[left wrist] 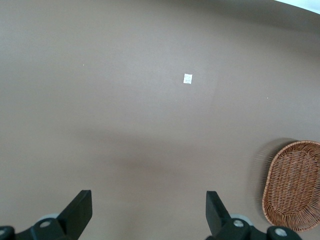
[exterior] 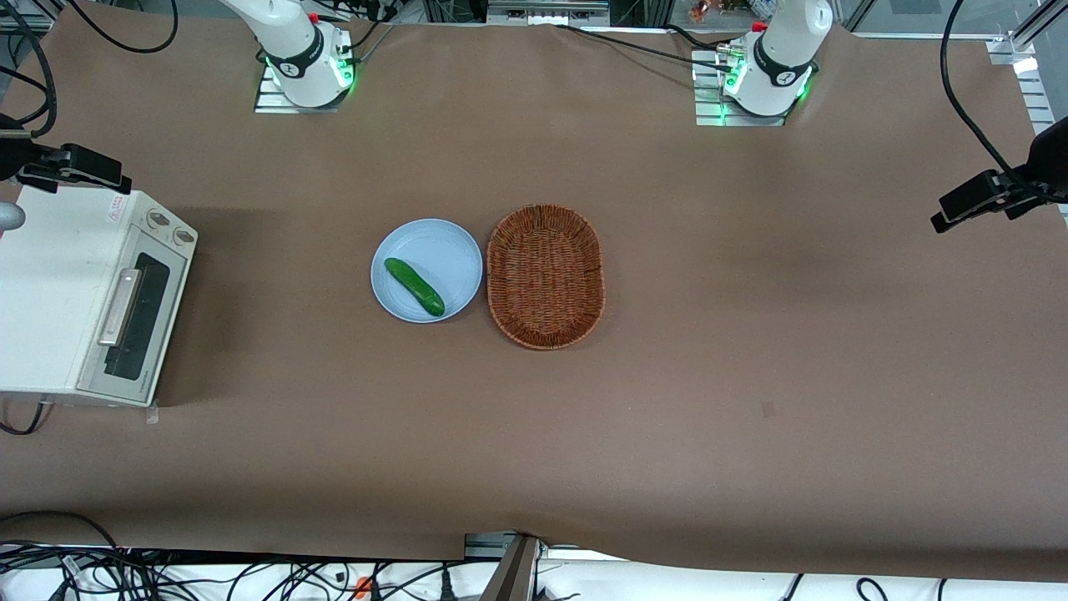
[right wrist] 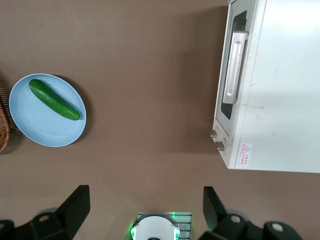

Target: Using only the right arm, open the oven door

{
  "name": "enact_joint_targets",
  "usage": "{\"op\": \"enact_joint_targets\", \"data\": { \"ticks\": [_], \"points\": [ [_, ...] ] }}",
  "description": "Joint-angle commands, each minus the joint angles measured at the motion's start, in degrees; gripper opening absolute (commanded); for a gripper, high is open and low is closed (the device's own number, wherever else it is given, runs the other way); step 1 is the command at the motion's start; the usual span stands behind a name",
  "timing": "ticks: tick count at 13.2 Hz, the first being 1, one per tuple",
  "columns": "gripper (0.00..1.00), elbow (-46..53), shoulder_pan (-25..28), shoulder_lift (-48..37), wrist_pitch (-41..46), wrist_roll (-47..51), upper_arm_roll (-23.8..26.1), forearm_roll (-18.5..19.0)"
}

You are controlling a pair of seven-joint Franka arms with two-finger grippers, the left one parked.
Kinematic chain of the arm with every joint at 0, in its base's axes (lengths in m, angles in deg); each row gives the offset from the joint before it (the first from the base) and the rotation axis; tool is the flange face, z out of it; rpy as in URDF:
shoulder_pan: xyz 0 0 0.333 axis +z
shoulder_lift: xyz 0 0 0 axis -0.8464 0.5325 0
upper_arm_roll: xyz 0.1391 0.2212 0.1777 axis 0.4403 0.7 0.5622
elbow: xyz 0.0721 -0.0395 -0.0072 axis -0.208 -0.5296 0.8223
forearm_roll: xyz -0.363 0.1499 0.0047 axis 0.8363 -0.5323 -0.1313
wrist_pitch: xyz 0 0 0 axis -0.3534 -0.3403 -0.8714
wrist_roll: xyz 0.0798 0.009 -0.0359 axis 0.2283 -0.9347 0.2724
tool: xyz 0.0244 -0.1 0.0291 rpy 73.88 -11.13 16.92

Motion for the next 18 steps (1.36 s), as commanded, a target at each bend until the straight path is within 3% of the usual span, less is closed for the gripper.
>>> {"op": "enact_joint_targets", "data": {
  "ticks": [1, 5, 10, 13, 15, 16, 18],
  "points": [
    [1.00, 0.7, -0.3, 0.0, 1.0, 0.1, 0.4, -0.4],
    [0.98, 0.4, 2.2, 0.6, 2.2, 0.9, 0.4, -0.6],
    [0.59, 0.2, 6.4, 4.8, 6.6, 1.4, 0.4, -0.7],
    [0.23, -0.5, 6.9, 8.1, 6.2, 2.3, 0.4, -0.3],
    [0.05, -1.2, 6.9, 10.9, 4.8, 2.2, 0.3, 0.2],
    [0.00, -1.7, 6.9, 12.2, 3.9, 2.2, 0.3, 1.0],
    [0.00, -3.3, 6.9, 14.7, 0.4, 1.9, 0.3, 3.3]
  ]
}}
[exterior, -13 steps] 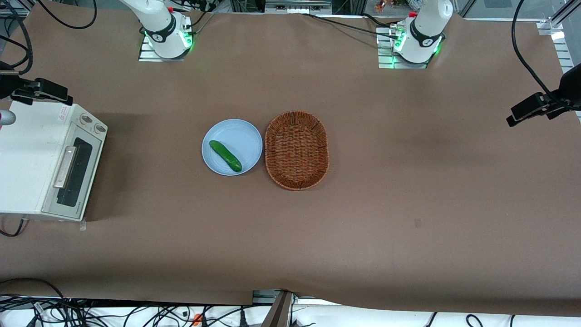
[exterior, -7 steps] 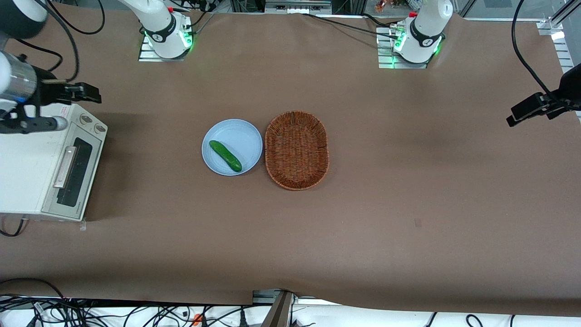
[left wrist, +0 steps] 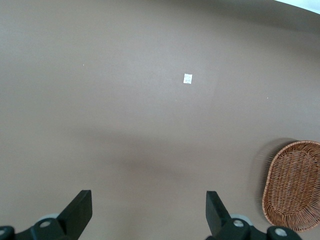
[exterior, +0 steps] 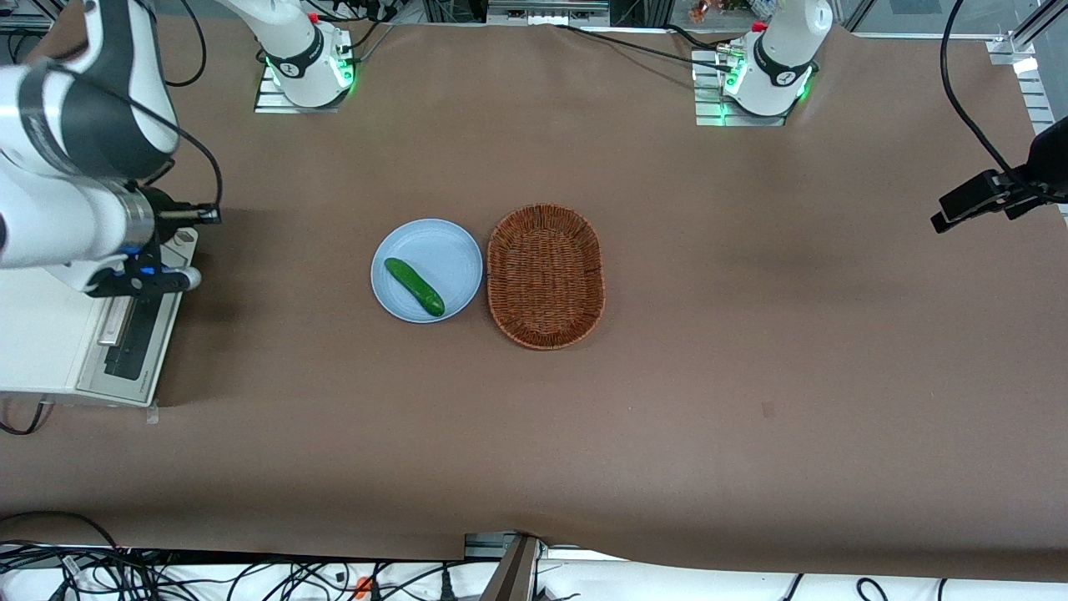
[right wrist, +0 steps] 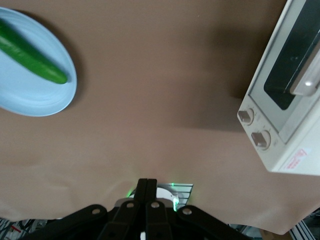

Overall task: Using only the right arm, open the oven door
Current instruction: 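Move the right gripper down toward the toaster oven door handle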

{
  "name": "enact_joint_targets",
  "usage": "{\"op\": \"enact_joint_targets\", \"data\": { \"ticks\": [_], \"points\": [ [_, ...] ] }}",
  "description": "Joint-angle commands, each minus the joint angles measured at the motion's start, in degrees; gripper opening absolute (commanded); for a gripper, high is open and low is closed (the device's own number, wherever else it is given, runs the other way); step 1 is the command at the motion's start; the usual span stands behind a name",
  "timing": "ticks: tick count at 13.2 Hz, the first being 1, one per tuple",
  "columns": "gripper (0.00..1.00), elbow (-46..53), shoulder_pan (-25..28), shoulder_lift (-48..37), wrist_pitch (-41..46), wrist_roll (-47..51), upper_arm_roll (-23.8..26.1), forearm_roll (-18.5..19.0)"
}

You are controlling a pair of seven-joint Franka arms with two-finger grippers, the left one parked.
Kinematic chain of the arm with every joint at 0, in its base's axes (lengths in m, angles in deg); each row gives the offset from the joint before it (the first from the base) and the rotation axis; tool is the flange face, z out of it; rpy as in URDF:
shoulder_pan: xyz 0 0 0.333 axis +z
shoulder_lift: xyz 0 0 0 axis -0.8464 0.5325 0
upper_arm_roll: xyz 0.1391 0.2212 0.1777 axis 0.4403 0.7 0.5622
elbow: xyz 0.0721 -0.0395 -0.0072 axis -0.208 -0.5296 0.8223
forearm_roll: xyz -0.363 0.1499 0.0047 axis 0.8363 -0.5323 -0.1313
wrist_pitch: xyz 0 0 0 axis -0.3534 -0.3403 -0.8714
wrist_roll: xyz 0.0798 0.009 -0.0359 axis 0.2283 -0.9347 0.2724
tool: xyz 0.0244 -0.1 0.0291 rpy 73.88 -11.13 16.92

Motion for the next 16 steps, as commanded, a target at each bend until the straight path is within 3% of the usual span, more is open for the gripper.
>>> {"op": "enact_joint_targets", "data": {
  "ticks": [1, 4, 10, 16],
  "points": [
    [0.00, -2.3, 0.1, 2.8, -4.3, -0.2, -0.1, 3.3],
    [0.00, -3.9, 0.1, 6.8, -10.0, -1.8, 0.0, 11.9],
    [0.00, -3.6, -4.1, 9.2, -15.5, -19.5, -0.4, 22.9],
    [0.00, -3.5, -7.6, 9.4, -18.9, -24.6, -0.4, 26.6]
  ]
}}
